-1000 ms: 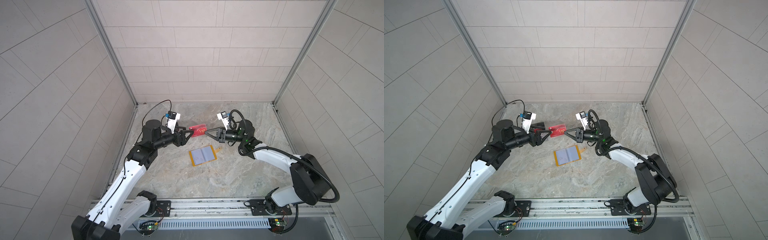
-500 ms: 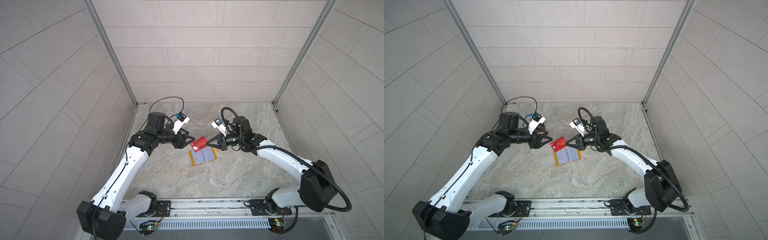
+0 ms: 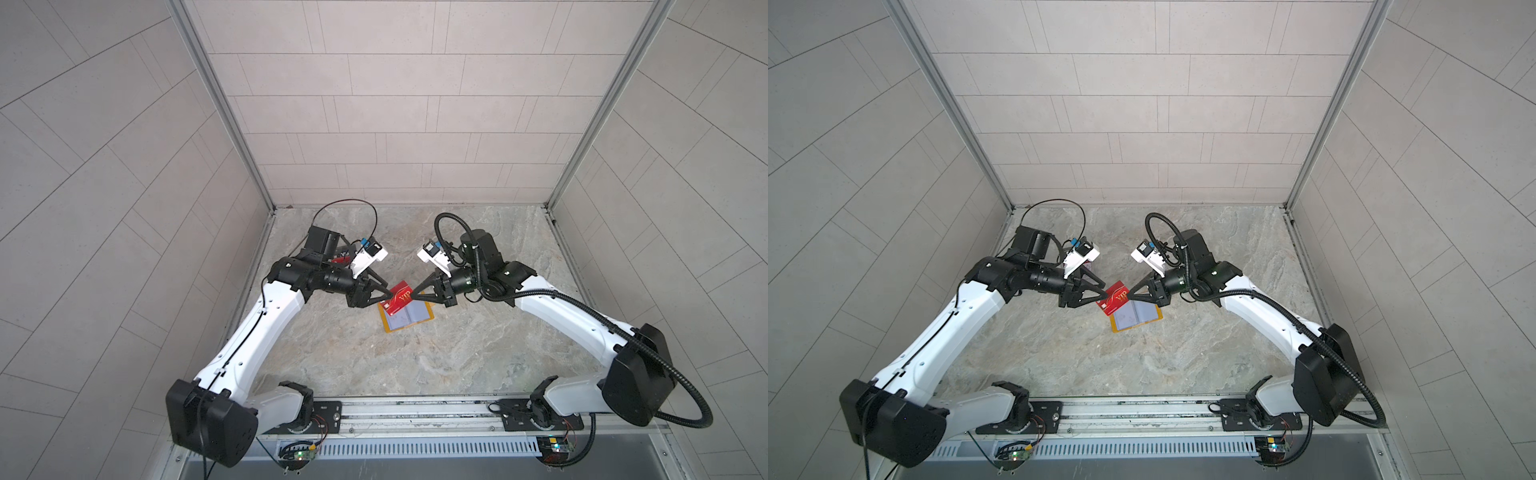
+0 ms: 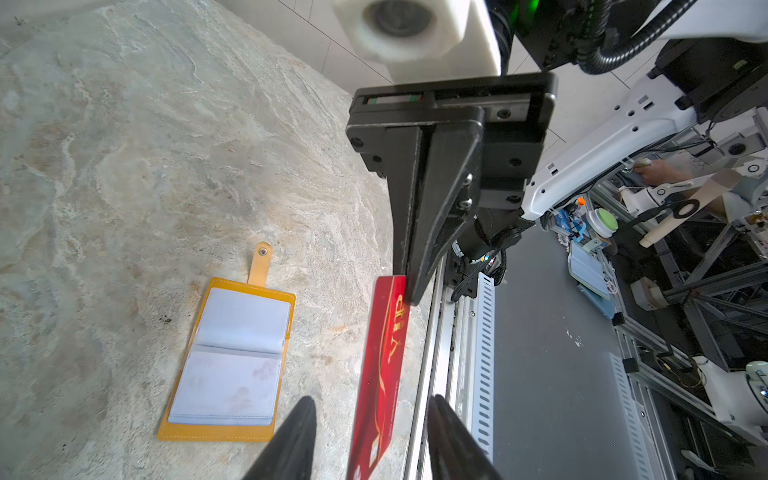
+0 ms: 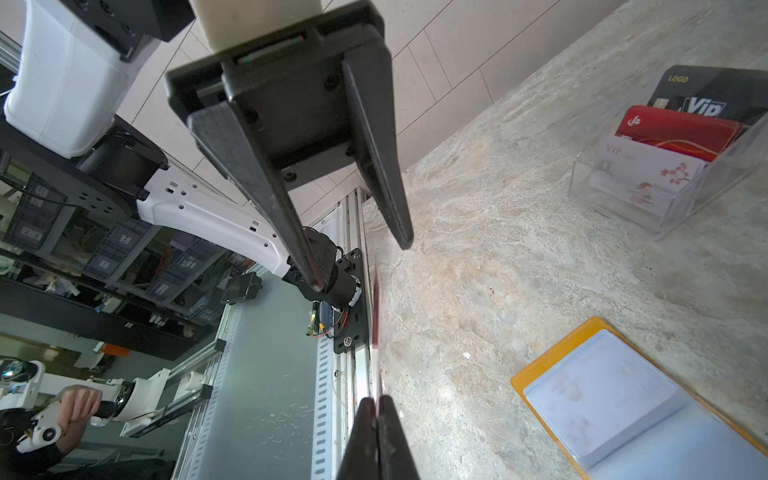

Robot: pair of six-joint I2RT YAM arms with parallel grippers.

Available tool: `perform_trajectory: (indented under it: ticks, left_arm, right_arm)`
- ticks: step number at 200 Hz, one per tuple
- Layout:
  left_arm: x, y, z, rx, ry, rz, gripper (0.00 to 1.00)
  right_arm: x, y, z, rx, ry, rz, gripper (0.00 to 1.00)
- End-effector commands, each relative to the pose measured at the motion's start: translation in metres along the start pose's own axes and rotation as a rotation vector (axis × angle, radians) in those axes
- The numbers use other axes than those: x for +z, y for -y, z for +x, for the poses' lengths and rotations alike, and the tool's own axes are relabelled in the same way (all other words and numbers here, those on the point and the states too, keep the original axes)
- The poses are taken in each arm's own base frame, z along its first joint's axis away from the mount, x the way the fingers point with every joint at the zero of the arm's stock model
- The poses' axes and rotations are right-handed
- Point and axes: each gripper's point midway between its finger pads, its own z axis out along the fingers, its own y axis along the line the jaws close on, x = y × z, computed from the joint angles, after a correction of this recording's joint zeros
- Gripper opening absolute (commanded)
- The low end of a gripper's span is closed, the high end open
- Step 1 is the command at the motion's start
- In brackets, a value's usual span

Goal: Take the credit cards out of the card holder

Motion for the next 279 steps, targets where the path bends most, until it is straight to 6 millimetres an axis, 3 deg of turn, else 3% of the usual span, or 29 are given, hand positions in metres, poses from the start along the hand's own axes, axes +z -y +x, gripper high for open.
perform_trajectory:
  ticks: [1,82,180,188,215,243,279]
  left_arm:
    - [-0.002,0.007,-0.004,0.016,0.001,0.04,0.42]
    - [-0.001,0.013,-0.002,-0.002,-0.02,0.098,0.22]
    - [0.002,0.014,0.001,-0.041,-0.045,0.14,0.05]
    - [0.003,0.012,0.001,-0.044,-0.05,0.134,0.0]
    - [0.003,-0.009,0.005,-0.086,-0.098,0.031,0.0]
    - [-0.003,-0.024,0.004,-0.079,-0.108,-0.053,0.0]
    - [-0.024,-0.067,0.011,-0.04,-0.15,-0.307,0.0]
  right_arm:
    - [0.002,-0.009,-0.002,-0.055,-0.016,-0.043,0.0]
    - [0.01,-0.008,-0.01,-0.071,-0.014,-0.063,0.0]
    - [0.01,-0.001,-0.014,-0.082,0.002,-0.027,0.0]
    - [0.01,0.0,-0.014,-0.083,0.002,-0.015,0.08]
    - [0.004,0.008,-0.012,-0.09,0.014,0.052,0.34]
    - [-0.006,0.023,-0.006,-0.075,0.025,0.142,0.54]
    - [-0.021,0.044,0.003,-0.057,0.034,0.281,0.59]
